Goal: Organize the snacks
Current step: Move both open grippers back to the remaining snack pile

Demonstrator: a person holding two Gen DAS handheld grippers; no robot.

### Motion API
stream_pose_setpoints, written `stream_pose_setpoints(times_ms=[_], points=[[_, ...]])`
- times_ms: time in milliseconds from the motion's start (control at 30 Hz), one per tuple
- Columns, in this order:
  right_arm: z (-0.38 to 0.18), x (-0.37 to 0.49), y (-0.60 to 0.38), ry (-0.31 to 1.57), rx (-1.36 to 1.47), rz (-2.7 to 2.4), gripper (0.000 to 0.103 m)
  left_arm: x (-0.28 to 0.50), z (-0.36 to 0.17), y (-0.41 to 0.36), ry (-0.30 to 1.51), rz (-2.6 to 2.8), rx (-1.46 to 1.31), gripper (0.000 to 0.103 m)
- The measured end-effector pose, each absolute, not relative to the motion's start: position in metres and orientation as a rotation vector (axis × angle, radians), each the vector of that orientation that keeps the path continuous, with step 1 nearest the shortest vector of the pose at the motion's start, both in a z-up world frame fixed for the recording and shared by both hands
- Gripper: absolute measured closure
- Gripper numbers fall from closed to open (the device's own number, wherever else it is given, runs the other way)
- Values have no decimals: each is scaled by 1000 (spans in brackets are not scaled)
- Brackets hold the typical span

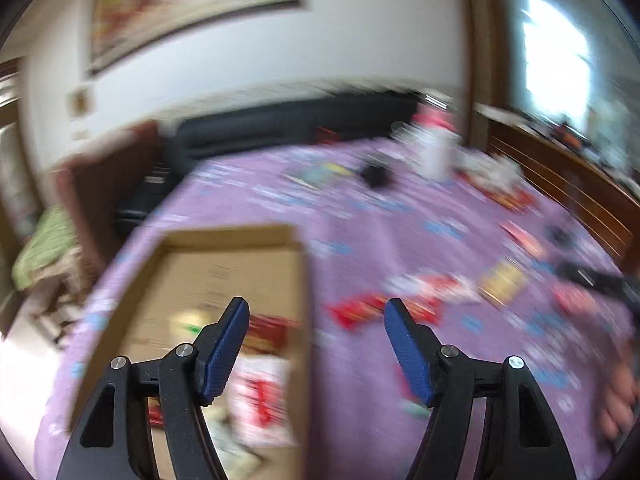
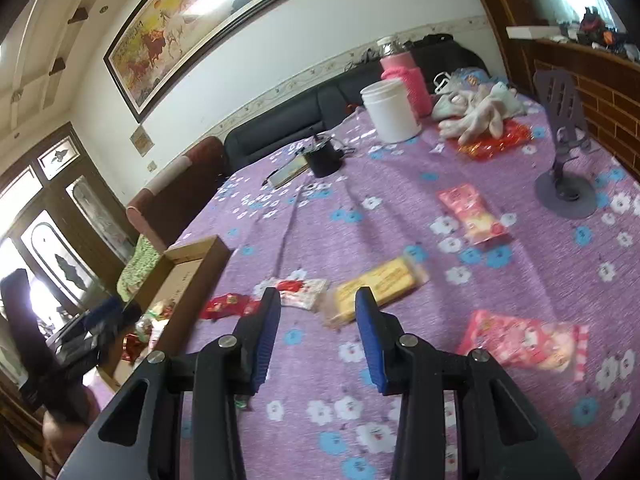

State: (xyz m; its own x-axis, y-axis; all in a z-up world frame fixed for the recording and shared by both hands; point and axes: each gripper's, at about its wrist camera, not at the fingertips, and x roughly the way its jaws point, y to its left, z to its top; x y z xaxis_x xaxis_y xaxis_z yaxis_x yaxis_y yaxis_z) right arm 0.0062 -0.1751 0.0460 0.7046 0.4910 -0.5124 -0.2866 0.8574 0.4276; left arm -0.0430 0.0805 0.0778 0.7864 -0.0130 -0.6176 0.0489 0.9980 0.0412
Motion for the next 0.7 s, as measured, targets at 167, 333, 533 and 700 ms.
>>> stream_pose_setpoints(times_ms=[167, 333, 533, 700], points=[[49, 2, -184, 620, 317, 423, 65, -52, 62, 55, 807, -261, 44, 30], [47, 3, -190, 631, 375, 459, 65, -56, 59, 55, 809, -235, 38, 30], [48, 1, -194, 624, 389, 456, 65, -54, 47, 46, 876, -309, 64, 30], [47, 1, -195, 624, 393, 457, 64, -43, 27, 33, 945, -247, 159, 48]])
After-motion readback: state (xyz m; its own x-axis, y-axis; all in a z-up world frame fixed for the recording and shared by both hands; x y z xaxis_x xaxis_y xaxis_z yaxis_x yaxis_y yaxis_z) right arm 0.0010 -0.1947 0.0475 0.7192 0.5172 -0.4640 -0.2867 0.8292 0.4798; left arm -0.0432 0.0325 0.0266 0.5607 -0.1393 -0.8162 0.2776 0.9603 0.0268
